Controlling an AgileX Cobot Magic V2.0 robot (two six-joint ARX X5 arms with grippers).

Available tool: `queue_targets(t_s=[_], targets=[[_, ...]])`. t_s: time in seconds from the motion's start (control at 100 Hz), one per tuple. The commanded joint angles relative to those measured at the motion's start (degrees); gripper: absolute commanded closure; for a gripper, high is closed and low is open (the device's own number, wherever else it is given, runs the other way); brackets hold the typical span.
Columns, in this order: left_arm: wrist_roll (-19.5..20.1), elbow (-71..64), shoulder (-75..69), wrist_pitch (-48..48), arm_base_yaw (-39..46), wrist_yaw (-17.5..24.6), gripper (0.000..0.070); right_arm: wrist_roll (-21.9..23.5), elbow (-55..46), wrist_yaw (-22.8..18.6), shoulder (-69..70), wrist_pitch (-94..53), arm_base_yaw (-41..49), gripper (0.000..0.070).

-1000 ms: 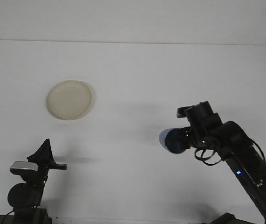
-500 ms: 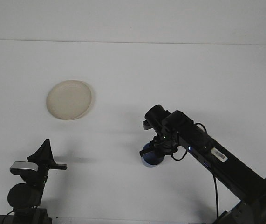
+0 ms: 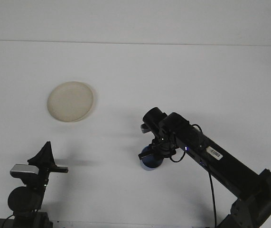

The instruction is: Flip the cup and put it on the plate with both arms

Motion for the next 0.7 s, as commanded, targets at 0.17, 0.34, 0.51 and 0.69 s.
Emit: queue_targets(t_s=[0.17, 0.34, 0.51, 0.69], targets=[[-0.5, -1.0, -0.1, 0.6, 0.0, -0.3, 0.0689, -0.5, 1.4, -0.2, 1.4, 0.3, 0.6, 0.0491], [-0.5, -1.0, -0.1, 0.6, 0.0, -0.3, 0.0689, -0.5, 1.4, -0.2, 1.4, 0.2, 0.6, 0.0361], [-0.5, -1.0, -0.1, 0.6, 0.0, -0.3, 0.0689, -1.2, 3.1, -0.3, 1.2, -1.6, 0.2, 0.0165], [-0.5, -1.0, -0.1, 0.6, 0.0, -0.3, 0.0689, -4.3, 8.7, 0.1, 1.1, -7.4, -0.7, 0.0165]])
